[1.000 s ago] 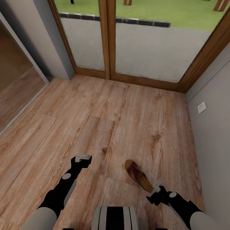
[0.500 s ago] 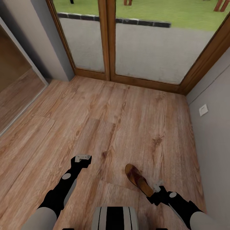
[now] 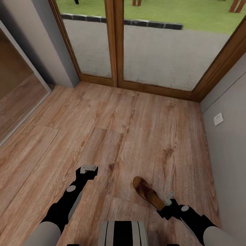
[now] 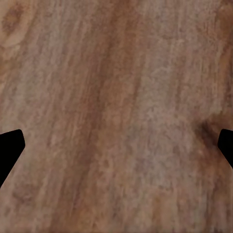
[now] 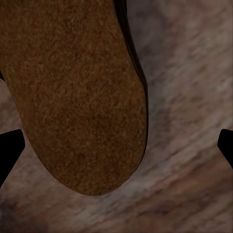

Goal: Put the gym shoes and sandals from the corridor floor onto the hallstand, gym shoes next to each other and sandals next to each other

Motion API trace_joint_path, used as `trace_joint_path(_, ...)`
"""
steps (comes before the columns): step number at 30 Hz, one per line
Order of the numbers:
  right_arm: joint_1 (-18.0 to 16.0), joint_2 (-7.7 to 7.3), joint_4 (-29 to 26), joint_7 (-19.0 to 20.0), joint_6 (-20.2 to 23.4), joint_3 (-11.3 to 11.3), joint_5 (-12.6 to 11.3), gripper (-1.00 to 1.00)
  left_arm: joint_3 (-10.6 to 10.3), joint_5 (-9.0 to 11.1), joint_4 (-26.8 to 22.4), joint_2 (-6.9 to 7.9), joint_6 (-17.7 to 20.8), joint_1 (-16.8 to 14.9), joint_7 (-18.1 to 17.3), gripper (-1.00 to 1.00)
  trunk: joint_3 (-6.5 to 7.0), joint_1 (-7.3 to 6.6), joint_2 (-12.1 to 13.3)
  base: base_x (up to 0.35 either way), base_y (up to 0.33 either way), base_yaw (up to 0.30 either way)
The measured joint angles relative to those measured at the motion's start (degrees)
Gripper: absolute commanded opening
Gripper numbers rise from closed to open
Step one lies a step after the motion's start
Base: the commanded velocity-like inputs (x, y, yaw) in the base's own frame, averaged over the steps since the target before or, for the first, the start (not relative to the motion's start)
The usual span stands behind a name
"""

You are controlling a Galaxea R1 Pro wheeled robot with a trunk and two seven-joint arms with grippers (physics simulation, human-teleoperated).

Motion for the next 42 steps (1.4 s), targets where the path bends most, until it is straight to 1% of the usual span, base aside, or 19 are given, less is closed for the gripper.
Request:
trace_joint_path(14, 0.01, 0.04, 0.0, 0.0, 0.0, 0.0, 0.0, 1.0, 0.08, 0.0, -0.05, 0.0, -0.01, 0.0, 0.0, 1.0, 0.0, 0.0, 0.0, 0.0, 0.0, 0.0)
trace_joint_path(16, 0.02, 0.03, 0.0, 0.0, 0.0, 0.0, 0.0, 1.0, 0.08, 0.0, -0.05, 0.0, -0.17, 0.02, 0.0, 1.0, -0.44, 0.05, -0.02, 0.0, 0.0, 0.0)
trace_joint_path(42, 0.01, 0.0, 0.0, 0.05, 0.0, 0.0, 0.0, 1.0, 0.09, 0.0, -0.01, 0.0, -0.26, 0.04, 0.0, 1.0, -0.44, 0.05, -0.03, 0.033, 0.021, 0.0)
